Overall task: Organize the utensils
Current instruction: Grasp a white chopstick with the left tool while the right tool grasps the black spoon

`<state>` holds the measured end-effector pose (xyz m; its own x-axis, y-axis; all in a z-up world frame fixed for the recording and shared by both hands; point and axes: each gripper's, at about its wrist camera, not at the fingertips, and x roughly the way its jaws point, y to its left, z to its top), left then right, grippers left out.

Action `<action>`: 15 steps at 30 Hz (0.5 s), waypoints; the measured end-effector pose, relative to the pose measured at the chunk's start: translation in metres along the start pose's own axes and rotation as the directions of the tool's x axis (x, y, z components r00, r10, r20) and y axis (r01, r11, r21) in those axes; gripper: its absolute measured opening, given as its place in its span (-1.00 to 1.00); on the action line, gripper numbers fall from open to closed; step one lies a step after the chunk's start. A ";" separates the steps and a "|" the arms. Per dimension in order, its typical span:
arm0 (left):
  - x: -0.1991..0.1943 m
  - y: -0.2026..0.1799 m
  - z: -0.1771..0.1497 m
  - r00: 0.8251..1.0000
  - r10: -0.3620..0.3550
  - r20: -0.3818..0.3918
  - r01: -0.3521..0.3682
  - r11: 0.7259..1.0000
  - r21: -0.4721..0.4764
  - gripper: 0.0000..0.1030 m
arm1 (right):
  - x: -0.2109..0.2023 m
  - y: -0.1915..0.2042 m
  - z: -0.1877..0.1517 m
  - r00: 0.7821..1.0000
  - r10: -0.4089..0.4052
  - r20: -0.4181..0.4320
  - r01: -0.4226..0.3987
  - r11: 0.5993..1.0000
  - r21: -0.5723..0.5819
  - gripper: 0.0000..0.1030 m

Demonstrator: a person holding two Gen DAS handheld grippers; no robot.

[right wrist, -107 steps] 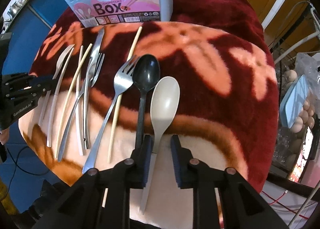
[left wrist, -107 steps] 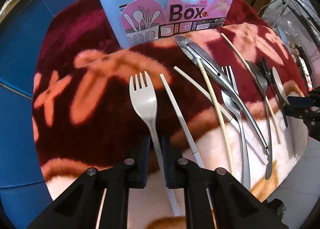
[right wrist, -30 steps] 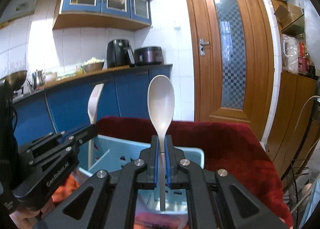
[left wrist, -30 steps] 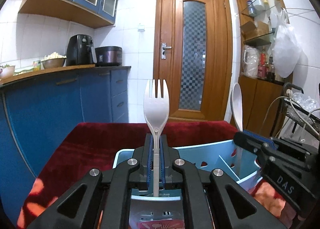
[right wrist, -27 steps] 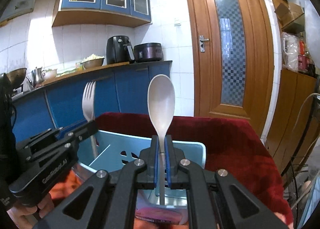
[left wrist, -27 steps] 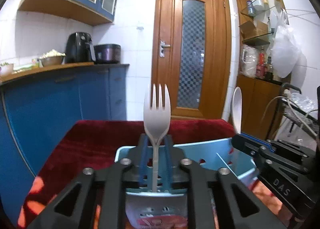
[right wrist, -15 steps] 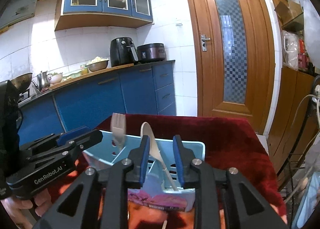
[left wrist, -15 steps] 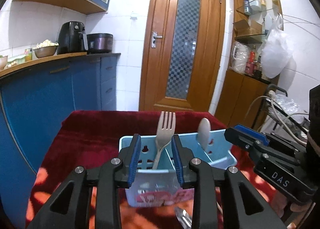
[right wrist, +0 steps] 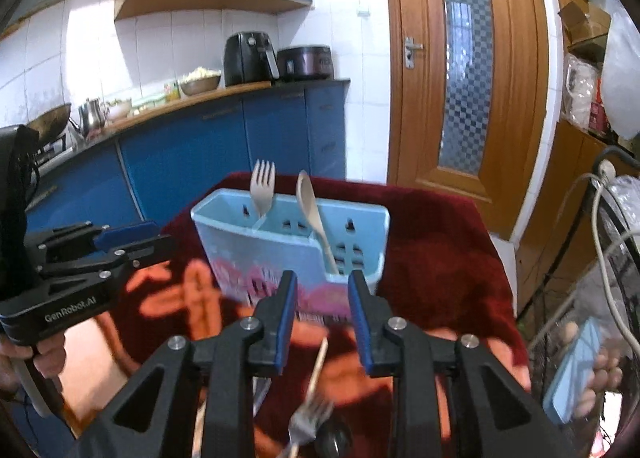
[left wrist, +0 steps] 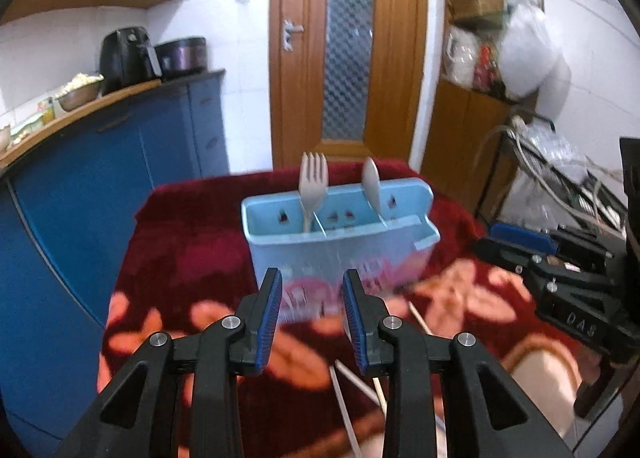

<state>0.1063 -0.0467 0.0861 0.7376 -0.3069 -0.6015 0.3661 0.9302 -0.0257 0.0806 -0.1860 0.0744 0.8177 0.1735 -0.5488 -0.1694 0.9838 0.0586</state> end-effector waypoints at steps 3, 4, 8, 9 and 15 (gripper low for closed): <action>0.000 -0.002 -0.009 0.998 -0.016 -0.062 0.017 1.000 0.018 -0.38 | -0.005 -0.006 -0.011 0.998 -0.001 -0.060 0.002 1.000 0.012 -0.44; 0.000 -0.004 -0.013 0.996 -0.019 -0.084 0.021 1.000 0.023 -0.38 | -0.007 -0.008 -0.015 0.997 0.000 -0.083 0.001 1.000 0.018 -0.44; 0.007 -0.008 -0.025 0.982 -0.030 -0.186 0.038 0.999 0.037 -0.38 | -0.009 -0.015 -0.029 0.984 0.006 -0.177 0.000 0.999 0.033 -0.44; 0.009 -0.009 -0.030 0.976 -0.033 -0.216 0.042 0.998 0.039 -0.38 | -0.010 -0.016 -0.032 0.981 0.006 -0.194 0.000 0.999 0.035 -0.44; 0.020 -0.014 -0.048 0.949 -0.032 -0.314 0.050 0.998 0.047 -0.38 | -0.012 -0.020 -0.052 0.953 0.015 -0.304 -0.002 0.999 0.045 -0.44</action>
<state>0.0887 -0.0565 0.0361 0.5096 -0.2582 -0.8208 0.4289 0.9032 -0.0177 0.0457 -0.2101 0.0365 0.6090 0.1668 -0.7754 -0.1461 0.9845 0.0970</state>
